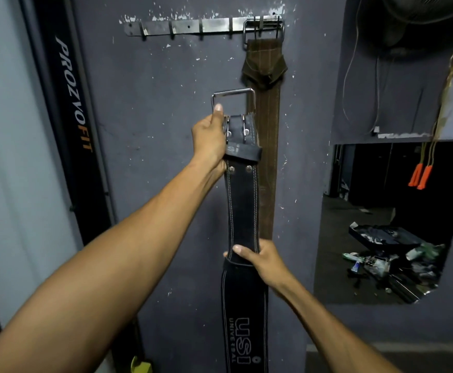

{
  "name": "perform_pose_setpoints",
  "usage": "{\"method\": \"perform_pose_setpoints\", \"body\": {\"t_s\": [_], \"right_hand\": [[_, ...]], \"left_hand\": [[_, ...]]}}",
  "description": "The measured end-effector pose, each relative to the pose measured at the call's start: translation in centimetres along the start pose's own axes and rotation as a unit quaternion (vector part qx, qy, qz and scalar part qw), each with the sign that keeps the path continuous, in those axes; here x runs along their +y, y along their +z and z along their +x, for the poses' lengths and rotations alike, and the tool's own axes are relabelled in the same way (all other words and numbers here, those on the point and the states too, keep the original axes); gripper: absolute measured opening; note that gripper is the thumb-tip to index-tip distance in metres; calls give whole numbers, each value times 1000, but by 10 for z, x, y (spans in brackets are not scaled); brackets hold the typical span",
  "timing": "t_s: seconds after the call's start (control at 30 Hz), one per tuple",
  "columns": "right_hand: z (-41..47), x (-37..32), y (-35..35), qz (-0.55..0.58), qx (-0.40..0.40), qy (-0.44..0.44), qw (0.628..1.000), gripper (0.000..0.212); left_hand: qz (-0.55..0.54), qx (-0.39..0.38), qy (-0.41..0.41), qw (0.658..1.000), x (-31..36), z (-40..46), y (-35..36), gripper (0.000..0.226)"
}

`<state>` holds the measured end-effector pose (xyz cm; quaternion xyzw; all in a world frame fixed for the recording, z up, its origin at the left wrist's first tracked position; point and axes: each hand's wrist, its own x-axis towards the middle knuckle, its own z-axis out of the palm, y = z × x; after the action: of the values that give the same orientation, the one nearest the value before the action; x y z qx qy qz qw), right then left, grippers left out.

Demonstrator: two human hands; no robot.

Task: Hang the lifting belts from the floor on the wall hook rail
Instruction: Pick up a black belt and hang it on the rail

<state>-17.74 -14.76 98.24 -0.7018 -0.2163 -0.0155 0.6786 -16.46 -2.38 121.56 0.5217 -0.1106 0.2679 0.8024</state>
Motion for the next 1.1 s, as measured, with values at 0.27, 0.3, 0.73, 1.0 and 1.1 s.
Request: {"method": "perform_pose_setpoints", "body": {"t_s": [0.27, 0.3, 0.73, 1.0, 1.1], "right_hand": [[-36, 61, 3, -5, 6, 8, 1000, 29], [-39, 67, 3, -13, 7, 10, 1000, 23], [58, -83, -30, -22, 114, -218, 969, 67], [122, -144, -24, -105, 181, -309, 928, 57], [145, -149, -20, -116, 235, -361, 895, 55]], "left_hand": [[5, 33, -11, 999, 6, 2, -9, 37], [7, 36, -7, 999, 6, 3, -10, 37], [11, 36, -21, 999, -23, -16, 0, 32], [2, 16, 15, 1000, -26, 13, 9, 31], [29, 23, 84, 996, -31, 40, 10, 11]]}}
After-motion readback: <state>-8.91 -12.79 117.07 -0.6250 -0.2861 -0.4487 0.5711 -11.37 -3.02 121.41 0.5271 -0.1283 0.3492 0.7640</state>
